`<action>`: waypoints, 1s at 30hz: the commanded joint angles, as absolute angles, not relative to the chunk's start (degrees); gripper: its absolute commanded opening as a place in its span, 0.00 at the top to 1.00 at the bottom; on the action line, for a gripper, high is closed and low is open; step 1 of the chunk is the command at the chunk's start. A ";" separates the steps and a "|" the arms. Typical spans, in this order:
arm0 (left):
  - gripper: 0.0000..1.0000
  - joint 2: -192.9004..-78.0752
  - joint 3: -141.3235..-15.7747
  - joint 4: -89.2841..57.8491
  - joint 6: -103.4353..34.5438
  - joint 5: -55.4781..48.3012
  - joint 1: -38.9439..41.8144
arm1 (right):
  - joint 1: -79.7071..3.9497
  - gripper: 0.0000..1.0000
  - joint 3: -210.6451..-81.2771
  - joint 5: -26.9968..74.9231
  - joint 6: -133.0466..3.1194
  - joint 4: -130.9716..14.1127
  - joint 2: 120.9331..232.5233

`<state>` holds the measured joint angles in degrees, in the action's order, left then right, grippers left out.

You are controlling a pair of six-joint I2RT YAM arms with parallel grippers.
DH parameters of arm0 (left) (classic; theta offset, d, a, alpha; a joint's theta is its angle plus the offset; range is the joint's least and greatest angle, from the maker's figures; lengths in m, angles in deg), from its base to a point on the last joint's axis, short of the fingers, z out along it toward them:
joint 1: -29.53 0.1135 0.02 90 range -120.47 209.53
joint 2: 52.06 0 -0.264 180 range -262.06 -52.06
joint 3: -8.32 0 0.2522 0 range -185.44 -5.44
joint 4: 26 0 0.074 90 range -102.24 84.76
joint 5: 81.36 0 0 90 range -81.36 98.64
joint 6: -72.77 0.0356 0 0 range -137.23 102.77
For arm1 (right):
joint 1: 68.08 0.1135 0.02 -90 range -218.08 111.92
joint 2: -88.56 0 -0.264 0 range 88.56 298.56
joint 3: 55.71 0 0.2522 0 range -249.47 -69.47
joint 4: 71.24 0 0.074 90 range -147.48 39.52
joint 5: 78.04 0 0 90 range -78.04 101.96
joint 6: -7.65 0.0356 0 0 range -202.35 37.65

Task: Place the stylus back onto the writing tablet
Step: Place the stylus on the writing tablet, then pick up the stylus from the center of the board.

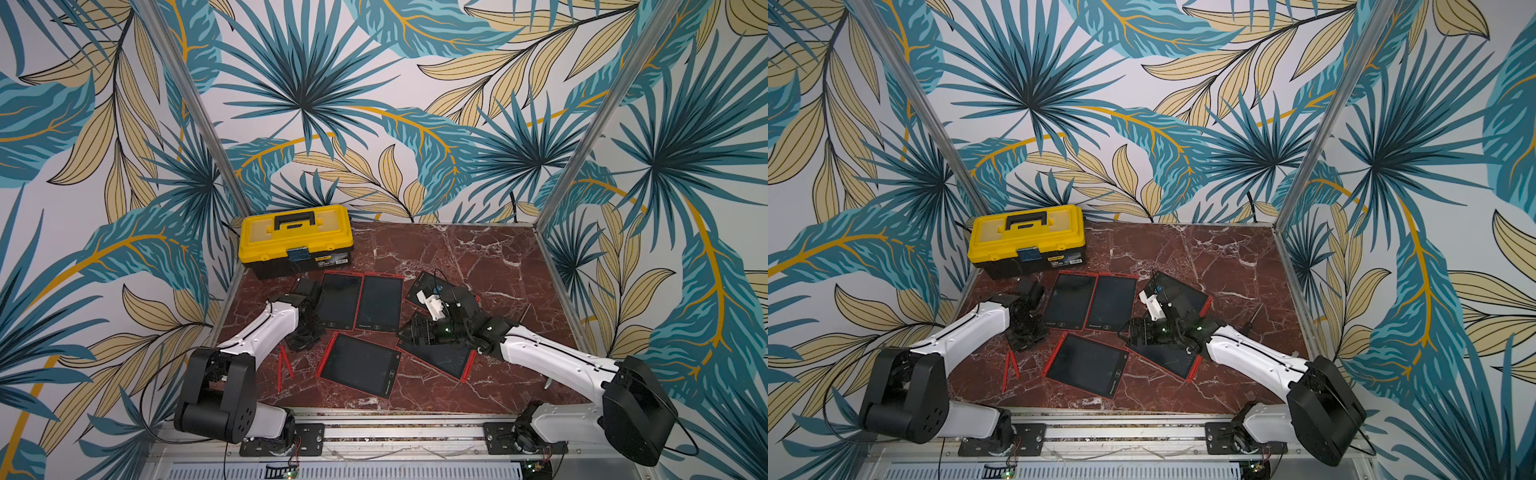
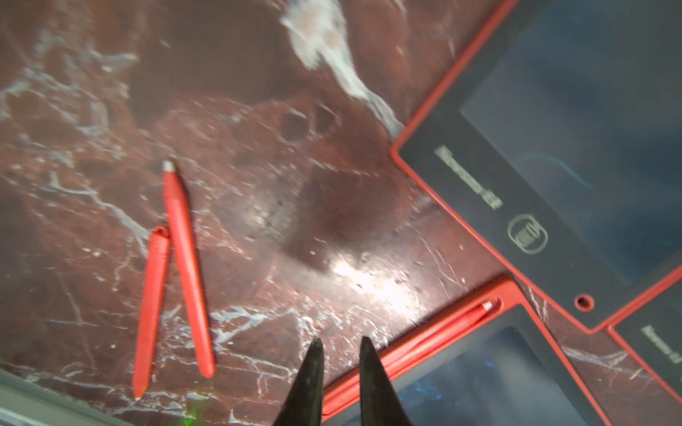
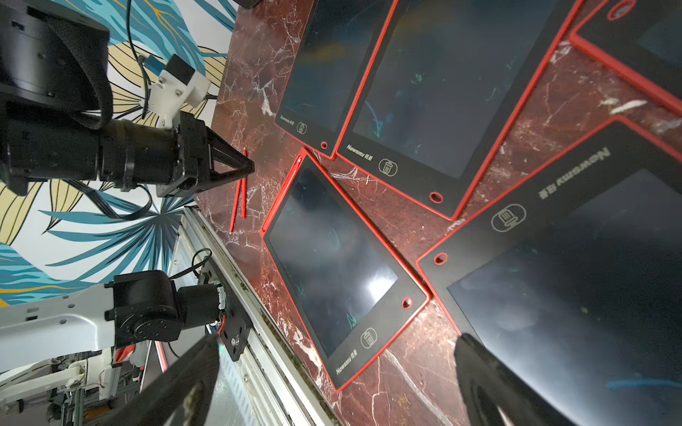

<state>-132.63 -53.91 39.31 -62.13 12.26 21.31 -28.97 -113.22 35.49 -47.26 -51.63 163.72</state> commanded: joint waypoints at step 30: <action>0.60 -134.25 -45.88 34.25 -57.50 7.02 39.64 | -28.70 0.01 -111.45 36.67 -46.96 -54.06 164.61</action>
<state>-133.53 -47.68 35.97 -57.93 7.12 39.03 -28.97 -111.97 36.87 -46.97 -54.45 164.81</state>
